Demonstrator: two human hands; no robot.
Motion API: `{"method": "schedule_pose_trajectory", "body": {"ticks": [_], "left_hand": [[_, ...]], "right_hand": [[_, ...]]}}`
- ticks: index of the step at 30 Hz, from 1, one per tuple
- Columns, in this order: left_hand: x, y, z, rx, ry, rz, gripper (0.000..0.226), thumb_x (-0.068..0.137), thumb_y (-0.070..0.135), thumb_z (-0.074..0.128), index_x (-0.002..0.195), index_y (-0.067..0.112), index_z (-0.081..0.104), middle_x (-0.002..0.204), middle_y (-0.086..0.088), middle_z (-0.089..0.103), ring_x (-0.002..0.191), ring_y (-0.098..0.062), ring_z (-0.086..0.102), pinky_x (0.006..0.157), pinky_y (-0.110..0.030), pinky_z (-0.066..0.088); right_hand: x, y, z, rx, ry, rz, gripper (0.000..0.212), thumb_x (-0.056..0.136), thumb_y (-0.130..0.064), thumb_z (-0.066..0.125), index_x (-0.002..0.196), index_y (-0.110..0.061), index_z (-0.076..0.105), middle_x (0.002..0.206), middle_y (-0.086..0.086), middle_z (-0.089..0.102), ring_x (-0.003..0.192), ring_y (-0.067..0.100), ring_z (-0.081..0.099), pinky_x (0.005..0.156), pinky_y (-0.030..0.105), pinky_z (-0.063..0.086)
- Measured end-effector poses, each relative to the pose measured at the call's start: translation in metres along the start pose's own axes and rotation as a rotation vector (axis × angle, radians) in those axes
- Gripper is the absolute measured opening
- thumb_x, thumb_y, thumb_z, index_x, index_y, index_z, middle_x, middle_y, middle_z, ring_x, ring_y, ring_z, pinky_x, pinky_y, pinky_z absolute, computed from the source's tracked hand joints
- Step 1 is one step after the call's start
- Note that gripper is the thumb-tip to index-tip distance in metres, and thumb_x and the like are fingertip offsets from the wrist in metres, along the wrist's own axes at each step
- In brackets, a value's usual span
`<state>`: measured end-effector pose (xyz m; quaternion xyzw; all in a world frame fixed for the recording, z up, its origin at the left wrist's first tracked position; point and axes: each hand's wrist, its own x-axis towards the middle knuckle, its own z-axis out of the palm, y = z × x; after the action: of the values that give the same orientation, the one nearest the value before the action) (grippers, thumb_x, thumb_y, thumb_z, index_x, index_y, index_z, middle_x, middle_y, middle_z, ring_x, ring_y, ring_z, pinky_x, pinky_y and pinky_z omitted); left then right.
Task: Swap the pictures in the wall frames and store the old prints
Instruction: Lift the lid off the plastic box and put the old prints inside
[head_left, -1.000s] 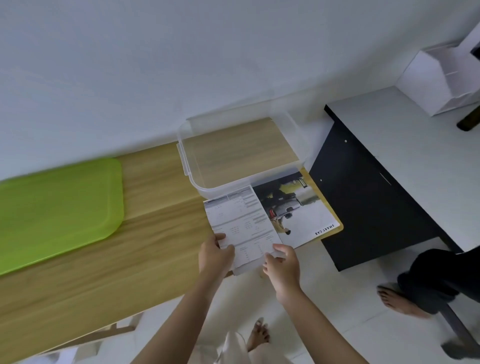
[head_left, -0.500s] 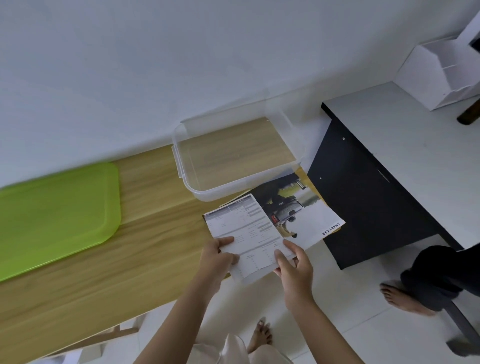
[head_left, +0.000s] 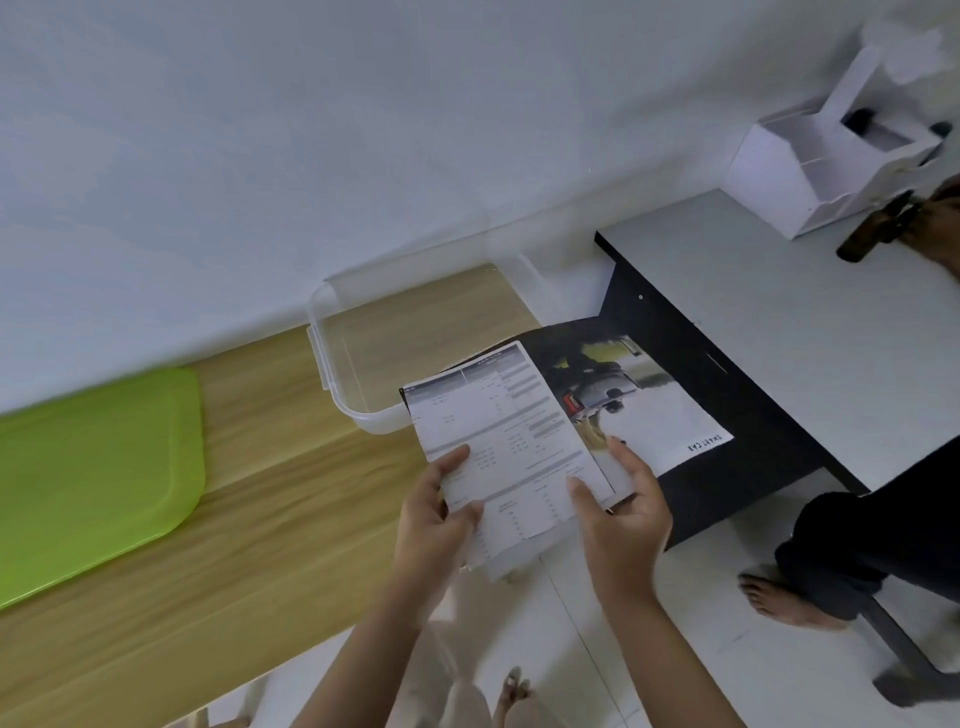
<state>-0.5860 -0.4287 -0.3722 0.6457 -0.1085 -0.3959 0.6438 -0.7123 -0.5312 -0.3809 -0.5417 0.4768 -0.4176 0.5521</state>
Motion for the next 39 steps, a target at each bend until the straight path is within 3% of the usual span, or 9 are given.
{"method": "schedule_pose_trajectory", "body": {"ticks": [8, 11, 14, 16, 20, 28, 31, 34, 39], "left_hand": [[0.069, 0.068, -0.041, 0.044, 0.091, 0.114, 0.053, 0.084, -0.009, 0.056, 0.125, 0.024, 0.053, 0.116, 0.008, 0.058, 0.099, -0.014, 0.062, 0.081, -0.033, 0.056], [0.108, 0.081, -0.064, 0.146, 0.172, 0.109, 0.055, 0.083, -0.007, 0.06, 0.128, 0.024, 0.051, 0.112, 0.007, 0.057, 0.096, -0.013, 0.061, 0.079, -0.031, 0.054], [0.143, 0.088, -0.083, 0.225, 0.218, 0.093, 0.057, 0.082, -0.005, 0.062, 0.131, 0.022, 0.048, 0.112, 0.005, 0.055, 0.096, -0.014, 0.06, 0.08, -0.029, 0.053], [0.162, 0.088, -0.089, 0.287, 0.238, 0.078, 0.058, 0.082, -0.002, 0.063, 0.132, 0.023, 0.047, 0.112, 0.004, 0.054, 0.092, -0.013, 0.061, 0.075, -0.026, 0.053], [0.194, 0.084, -0.091, 0.369, 0.235, 0.021, 0.061, 0.082, -0.002, 0.062, 0.135, 0.021, 0.043, 0.118, 0.001, 0.051, 0.096, -0.016, 0.059, 0.077, -0.026, 0.053], [0.221, 0.074, -0.086, 0.563, 0.262, -0.08, 0.066, 0.082, 0.0, 0.054, 0.14, 0.02, 0.033, 0.134, -0.005, 0.046, 0.104, -0.016, 0.049, 0.076, -0.022, 0.04], [0.224, 0.069, -0.082, 0.562, 0.259, -0.124, 0.068, 0.081, -0.003, 0.052, 0.142, 0.017, 0.03, 0.137, -0.007, 0.043, 0.113, -0.022, 0.05, 0.076, -0.022, 0.042], [0.227, 0.065, -0.079, 0.554, 0.267, -0.154, 0.069, 0.08, -0.006, 0.05, 0.142, 0.016, 0.029, 0.135, -0.008, 0.041, 0.098, -0.018, 0.049, 0.066, -0.019, 0.044], [0.228, 0.065, -0.075, 0.619, 0.309, -0.148, 0.067, 0.082, -0.002, 0.052, 0.142, 0.015, 0.029, 0.137, -0.01, 0.034, 0.089, -0.012, 0.041, 0.062, -0.016, 0.038]], "right_hand": [[0.056, -0.046, 0.091, 0.069, -0.135, -0.033, 0.043, 0.08, -0.006, 0.071, 0.119, -0.019, 0.057, 0.111, -0.011, 0.058, 0.088, -0.006, 0.062, 0.062, 0.009, 0.051], [0.082, -0.042, 0.137, 0.026, -0.185, 0.064, 0.044, 0.079, -0.009, 0.072, 0.119, -0.023, 0.056, 0.12, -0.002, 0.057, 0.082, 0.012, 0.058, 0.069, 0.022, 0.057], [0.105, -0.036, 0.173, -0.051, -0.213, 0.111, 0.045, 0.076, -0.008, 0.074, 0.117, -0.02, 0.059, 0.114, -0.01, 0.055, 0.106, 0.009, 0.051, 0.097, 0.033, 0.049], [0.12, -0.033, 0.19, -0.117, -0.213, 0.115, 0.045, 0.074, -0.007, 0.075, 0.116, -0.019, 0.06, 0.111, -0.012, 0.055, 0.111, 0.008, 0.05, 0.1, 0.032, 0.045], [0.145, -0.021, 0.214, -0.173, -0.191, 0.228, 0.052, 0.073, 0.0, 0.074, 0.12, -0.015, 0.057, 0.116, -0.007, 0.055, 0.114, 0.015, 0.052, 0.091, 0.026, 0.046], [0.154, -0.009, 0.23, -0.176, -0.08, 0.491, 0.069, 0.077, 0.008, 0.066, 0.136, -0.013, 0.037, 0.137, 0.007, 0.043, 0.093, 0.016, 0.046, 0.053, 0.014, 0.037], [0.157, -0.01, 0.231, -0.213, -0.083, 0.542, 0.073, 0.079, 0.007, 0.065, 0.141, -0.014, 0.031, 0.142, 0.012, 0.036, 0.086, 0.016, 0.044, 0.054, 0.015, 0.039], [0.159, -0.012, 0.232, -0.29, -0.135, 0.559, 0.073, 0.08, 0.003, 0.066, 0.142, -0.013, 0.03, 0.145, 0.013, 0.032, 0.091, 0.016, 0.04, 0.072, 0.023, 0.04], [0.161, -0.023, 0.233, -0.374, -0.23, 0.631, 0.079, 0.078, -0.01, 0.072, 0.143, -0.018, 0.028, 0.146, 0.013, 0.022, 0.094, 0.017, 0.026, 0.077, 0.031, 0.037]]}}
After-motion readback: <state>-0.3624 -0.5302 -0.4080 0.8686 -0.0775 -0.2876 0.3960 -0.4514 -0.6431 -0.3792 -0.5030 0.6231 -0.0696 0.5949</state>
